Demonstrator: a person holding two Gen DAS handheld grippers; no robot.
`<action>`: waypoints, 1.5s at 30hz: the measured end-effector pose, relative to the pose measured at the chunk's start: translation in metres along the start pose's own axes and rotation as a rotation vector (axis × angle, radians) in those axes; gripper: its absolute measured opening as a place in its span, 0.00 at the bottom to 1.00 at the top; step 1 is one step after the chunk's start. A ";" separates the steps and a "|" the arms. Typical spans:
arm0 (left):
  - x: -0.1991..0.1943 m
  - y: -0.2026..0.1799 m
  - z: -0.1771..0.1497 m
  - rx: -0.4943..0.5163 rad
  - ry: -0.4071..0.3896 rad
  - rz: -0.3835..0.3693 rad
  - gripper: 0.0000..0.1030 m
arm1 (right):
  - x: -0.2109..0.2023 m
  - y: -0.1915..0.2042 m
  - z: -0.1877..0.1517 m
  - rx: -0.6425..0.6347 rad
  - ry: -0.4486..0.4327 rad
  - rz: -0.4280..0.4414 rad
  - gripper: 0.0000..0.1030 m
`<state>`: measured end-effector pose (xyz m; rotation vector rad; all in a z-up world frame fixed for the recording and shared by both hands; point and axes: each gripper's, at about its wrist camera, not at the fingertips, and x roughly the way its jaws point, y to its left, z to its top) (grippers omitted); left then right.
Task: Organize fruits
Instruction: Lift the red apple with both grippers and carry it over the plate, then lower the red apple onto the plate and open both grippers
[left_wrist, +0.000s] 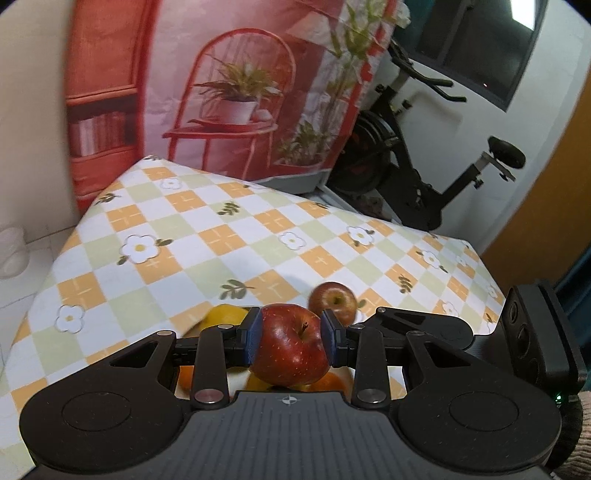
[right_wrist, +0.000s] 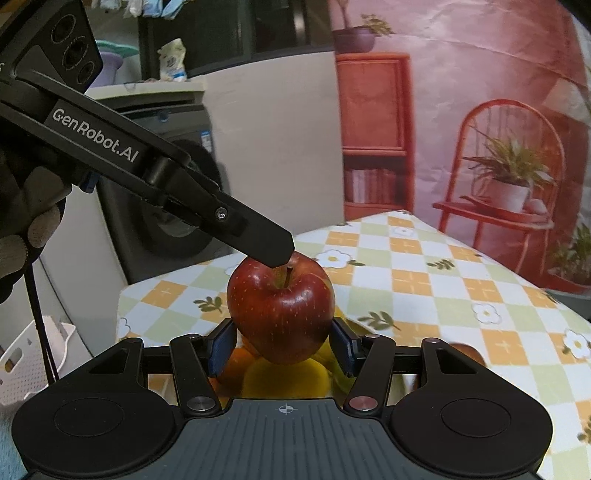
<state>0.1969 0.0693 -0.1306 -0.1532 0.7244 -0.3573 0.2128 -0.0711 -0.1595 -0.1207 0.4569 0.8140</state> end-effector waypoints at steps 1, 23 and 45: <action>-0.002 0.005 -0.001 -0.009 0.000 0.003 0.35 | 0.003 0.001 0.001 -0.004 0.003 0.006 0.50; 0.017 0.040 -0.015 -0.063 0.066 0.037 0.34 | 0.049 0.013 -0.007 -0.043 0.114 0.042 0.50; 0.023 0.029 -0.013 -0.036 0.052 0.078 0.37 | 0.026 -0.001 -0.017 -0.007 0.084 -0.008 0.54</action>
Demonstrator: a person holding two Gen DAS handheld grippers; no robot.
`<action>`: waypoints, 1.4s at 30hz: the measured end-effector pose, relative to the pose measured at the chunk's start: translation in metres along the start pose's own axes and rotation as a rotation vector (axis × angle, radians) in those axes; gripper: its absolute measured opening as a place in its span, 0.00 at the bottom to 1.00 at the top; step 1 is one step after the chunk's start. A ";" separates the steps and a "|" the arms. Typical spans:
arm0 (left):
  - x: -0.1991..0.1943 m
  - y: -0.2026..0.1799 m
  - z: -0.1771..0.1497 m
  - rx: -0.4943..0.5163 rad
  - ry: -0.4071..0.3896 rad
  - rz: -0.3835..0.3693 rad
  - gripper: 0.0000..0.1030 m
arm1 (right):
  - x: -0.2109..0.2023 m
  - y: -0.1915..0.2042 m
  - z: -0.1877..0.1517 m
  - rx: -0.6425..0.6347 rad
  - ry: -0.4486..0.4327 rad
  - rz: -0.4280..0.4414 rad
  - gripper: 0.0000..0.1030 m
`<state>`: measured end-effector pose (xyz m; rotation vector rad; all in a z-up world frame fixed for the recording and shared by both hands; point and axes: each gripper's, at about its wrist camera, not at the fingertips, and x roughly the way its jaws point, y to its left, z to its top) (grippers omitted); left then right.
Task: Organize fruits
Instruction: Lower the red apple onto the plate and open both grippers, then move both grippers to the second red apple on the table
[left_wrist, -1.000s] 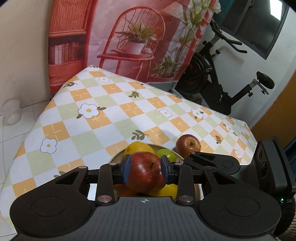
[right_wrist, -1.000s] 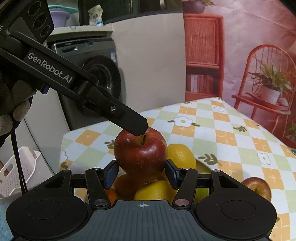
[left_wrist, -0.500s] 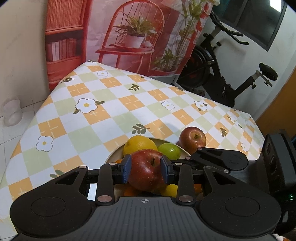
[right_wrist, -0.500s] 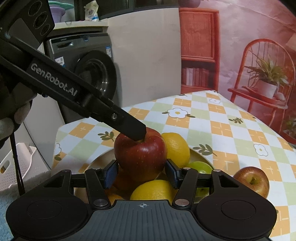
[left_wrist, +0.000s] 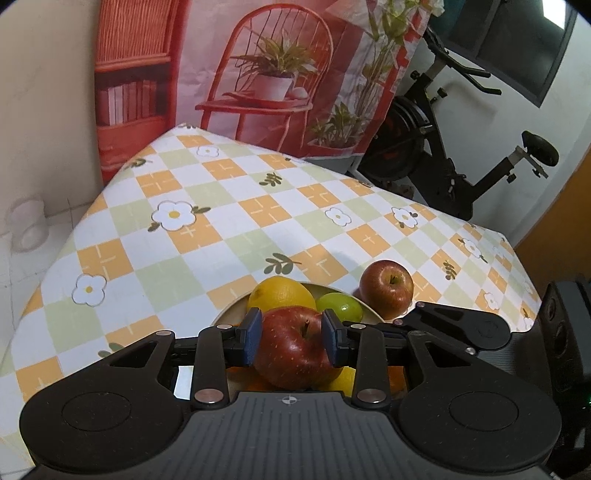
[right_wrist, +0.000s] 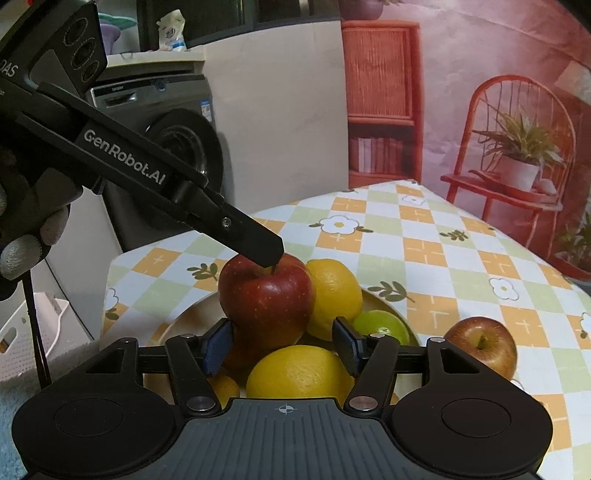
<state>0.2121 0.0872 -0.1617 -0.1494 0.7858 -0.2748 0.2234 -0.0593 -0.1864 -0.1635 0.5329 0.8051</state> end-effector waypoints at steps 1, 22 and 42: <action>-0.001 -0.001 0.000 0.003 -0.008 0.005 0.37 | -0.002 0.000 0.000 -0.001 -0.007 -0.002 0.54; 0.008 -0.056 0.012 0.073 -0.165 0.044 0.38 | -0.072 -0.078 -0.042 0.181 -0.190 -0.212 0.54; 0.085 -0.090 0.022 0.086 -0.037 0.001 0.38 | -0.075 -0.117 -0.083 0.273 -0.177 -0.270 0.53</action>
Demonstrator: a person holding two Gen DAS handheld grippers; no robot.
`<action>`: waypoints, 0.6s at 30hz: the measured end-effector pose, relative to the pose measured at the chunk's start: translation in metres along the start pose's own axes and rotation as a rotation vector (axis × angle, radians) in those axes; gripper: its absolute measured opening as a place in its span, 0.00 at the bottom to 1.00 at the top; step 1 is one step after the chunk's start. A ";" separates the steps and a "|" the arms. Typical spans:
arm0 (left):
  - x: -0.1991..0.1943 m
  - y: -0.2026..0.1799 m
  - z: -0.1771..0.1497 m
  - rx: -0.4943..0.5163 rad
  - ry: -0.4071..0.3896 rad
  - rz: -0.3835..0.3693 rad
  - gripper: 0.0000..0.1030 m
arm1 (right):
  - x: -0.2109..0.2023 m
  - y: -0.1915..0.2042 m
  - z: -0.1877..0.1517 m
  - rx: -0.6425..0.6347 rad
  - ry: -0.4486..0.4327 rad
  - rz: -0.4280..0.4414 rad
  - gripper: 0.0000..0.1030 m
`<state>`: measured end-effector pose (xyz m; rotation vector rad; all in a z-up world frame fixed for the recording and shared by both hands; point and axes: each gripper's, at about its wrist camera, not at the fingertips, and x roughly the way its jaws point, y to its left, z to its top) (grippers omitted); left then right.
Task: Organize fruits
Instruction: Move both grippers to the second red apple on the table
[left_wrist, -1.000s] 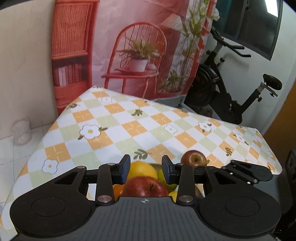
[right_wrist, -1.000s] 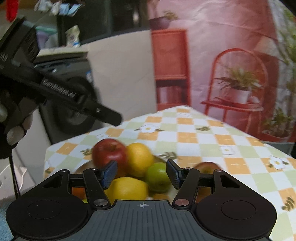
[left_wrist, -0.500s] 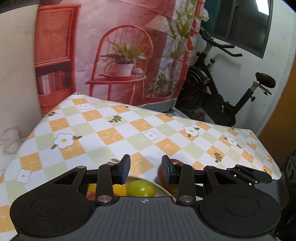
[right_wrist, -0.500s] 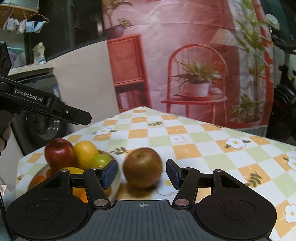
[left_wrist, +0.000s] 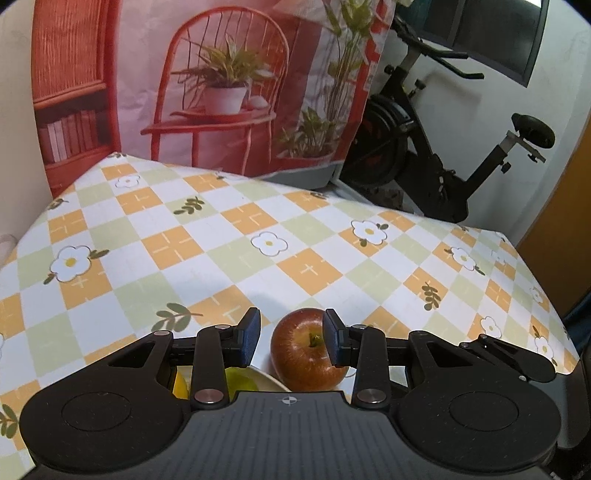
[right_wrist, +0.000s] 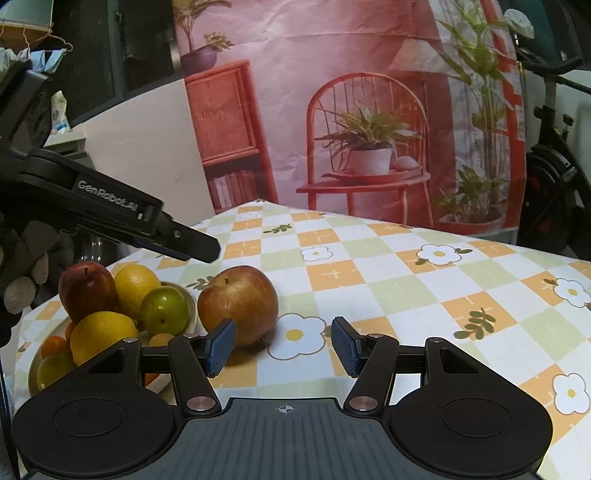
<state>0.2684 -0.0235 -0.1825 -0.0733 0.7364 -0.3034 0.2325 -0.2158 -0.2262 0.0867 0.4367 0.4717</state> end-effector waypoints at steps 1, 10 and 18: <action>0.001 0.000 -0.001 0.001 0.003 -0.001 0.38 | 0.002 0.000 0.000 -0.003 0.003 -0.001 0.53; 0.006 0.001 -0.005 0.000 0.031 -0.016 0.37 | 0.013 0.006 0.003 -0.037 0.031 0.013 0.53; 0.010 0.000 -0.005 0.009 0.056 -0.042 0.31 | 0.018 0.007 0.003 -0.049 0.047 0.021 0.53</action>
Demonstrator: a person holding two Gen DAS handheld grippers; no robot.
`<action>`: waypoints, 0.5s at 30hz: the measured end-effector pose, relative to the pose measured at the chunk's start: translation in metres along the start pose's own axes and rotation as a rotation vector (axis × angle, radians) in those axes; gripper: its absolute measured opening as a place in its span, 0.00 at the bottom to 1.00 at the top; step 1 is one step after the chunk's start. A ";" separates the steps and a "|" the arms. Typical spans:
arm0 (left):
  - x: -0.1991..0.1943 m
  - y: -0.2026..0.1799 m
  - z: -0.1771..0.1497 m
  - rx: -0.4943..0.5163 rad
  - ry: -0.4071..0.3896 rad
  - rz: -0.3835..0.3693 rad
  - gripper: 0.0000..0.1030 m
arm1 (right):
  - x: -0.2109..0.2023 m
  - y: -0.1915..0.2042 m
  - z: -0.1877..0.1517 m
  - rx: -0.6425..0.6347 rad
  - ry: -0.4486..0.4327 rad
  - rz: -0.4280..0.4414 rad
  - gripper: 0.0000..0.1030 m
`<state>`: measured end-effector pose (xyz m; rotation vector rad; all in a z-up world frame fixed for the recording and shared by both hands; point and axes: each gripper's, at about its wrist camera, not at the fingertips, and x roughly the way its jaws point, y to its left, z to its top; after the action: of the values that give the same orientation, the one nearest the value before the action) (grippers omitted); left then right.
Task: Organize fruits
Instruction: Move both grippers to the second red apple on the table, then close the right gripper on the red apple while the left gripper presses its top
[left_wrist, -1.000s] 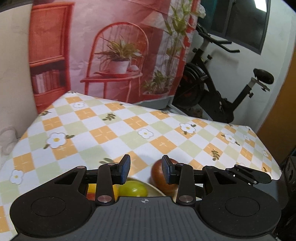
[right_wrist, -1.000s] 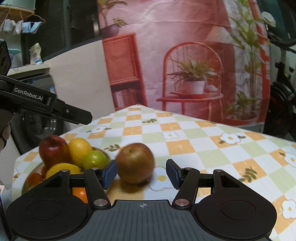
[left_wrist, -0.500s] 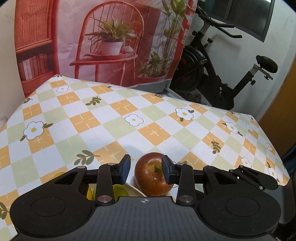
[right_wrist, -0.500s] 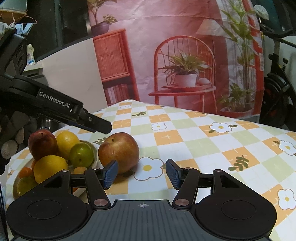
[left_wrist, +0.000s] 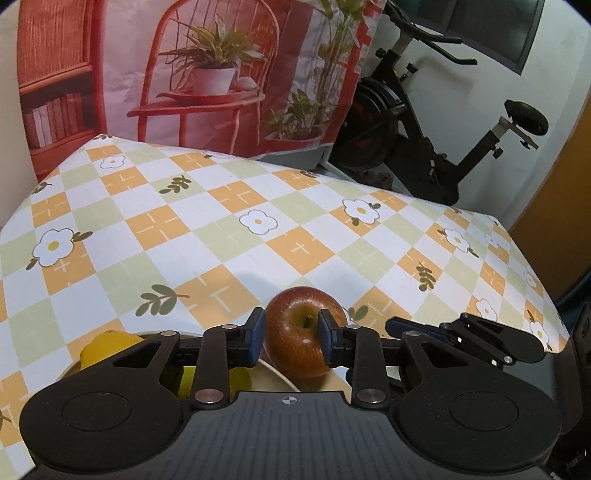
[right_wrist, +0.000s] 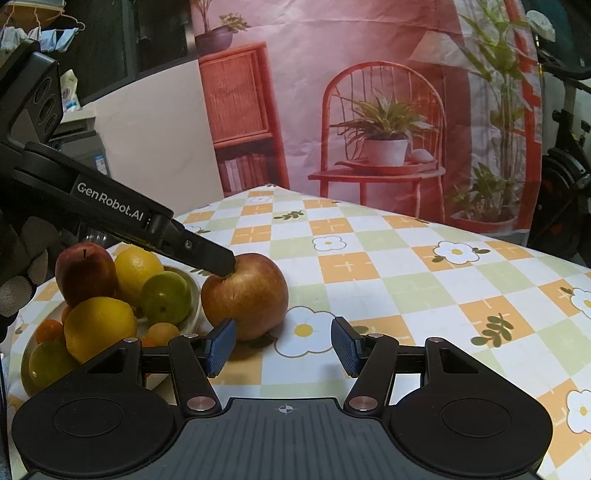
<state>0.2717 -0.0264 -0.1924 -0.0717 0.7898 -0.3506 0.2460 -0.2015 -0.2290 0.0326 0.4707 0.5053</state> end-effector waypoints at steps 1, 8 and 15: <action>0.000 0.000 0.000 0.001 0.000 -0.003 0.31 | 0.000 0.000 0.000 -0.001 0.002 0.001 0.53; 0.002 0.000 0.000 -0.003 0.011 -0.021 0.30 | 0.002 0.001 0.000 -0.011 0.012 0.008 0.53; 0.005 -0.003 0.003 0.004 0.026 -0.036 0.30 | 0.008 0.004 0.002 -0.032 0.016 0.018 0.53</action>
<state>0.2770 -0.0309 -0.1932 -0.0780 0.8146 -0.3882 0.2511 -0.1941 -0.2298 0.0023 0.4786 0.5308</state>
